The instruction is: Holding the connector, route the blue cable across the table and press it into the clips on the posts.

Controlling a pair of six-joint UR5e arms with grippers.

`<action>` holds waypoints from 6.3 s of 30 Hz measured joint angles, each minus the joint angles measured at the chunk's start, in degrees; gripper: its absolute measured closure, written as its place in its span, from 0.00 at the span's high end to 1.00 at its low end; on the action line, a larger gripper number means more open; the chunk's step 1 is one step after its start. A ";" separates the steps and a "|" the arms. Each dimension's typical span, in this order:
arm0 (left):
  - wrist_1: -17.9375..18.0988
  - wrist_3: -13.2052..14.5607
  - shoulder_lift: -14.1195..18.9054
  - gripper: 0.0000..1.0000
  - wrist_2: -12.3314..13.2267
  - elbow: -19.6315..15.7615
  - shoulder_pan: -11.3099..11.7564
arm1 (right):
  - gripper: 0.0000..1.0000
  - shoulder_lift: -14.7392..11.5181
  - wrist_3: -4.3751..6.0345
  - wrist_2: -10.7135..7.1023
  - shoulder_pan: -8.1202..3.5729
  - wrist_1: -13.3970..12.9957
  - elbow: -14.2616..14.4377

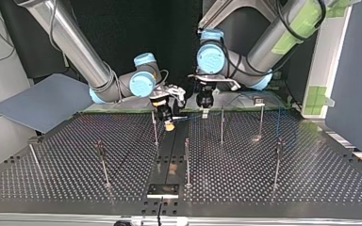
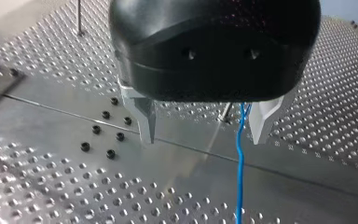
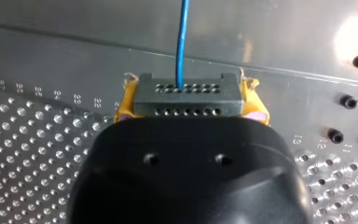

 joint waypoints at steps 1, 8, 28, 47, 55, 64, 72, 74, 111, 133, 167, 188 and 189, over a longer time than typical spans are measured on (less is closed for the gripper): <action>-0.05 0.05 -0.47 1.00 -0.10 0.47 0.04 | 0.00 0.00 0.01 0.01 0.00 0.00 0.00; 0.73 0.28 -3.81 1.00 -0.54 2.17 0.47 | 0.00 0.00 0.02 0.14 -0.02 -0.03 0.00; 1.90 2.05 -9.38 1.00 -5.41 6.01 1.75 | 0.00 0.01 0.01 -0.03 -0.08 0.00 0.00; 1.14 2.39 -9.16 0.00 -9.71 6.03 1.19 | 0.00 -0.02 -0.06 -0.11 0.23 0.83 -0.11; -2.24 1.28 -6.35 0.00 -10.95 6.02 0.70 | 0.00 -1.21 -0.51 0.03 0.38 4.12 -0.41; -6.37 1.06 -2.18 0.00 -11.65 5.90 -0.87 | 0.00 -4.84 -0.23 0.20 0.72 7.32 -0.38; -7.90 0.48 1.97 0.00 -13.61 4.88 -2.31 | 0.00 -8.71 1.35 0.52 0.84 10.64 -0.36; -8.45 0.33 2.88 0.00 -13.68 4.65 -2.54 | 0.00 -9.66 1.62 0.65 0.84 11.56 -0.35; -10.25 -1.99 13.42 0.00 -5.81 8.61 -2.43 | 0.00 -25.98 0.38 2.80 -0.04 17.02 1.50; -6.24 -2.92 10.24 0.00 -3.18 9.35 -0.94 | 0.00 -22.55 0.24 -1.84 -0.69 16.04 1.22; -5.82 -4.49 6.22 0.00 2.27 16.80 2.86 | 0.00 -19.99 1.04 -4.02 -3.72 15.85 -3.26; -3.27 -5.75 -0.81 0.00 4.95 21.32 4.82 | 0.00 -14.19 0.61 -7.63 -6.16 14.13 -7.95; -3.18 -5.76 -0.91 0.00 4.82 21.40 4.91 | 0.00 -13.93 0.56 -7.82 -6.19 13.95 -8.17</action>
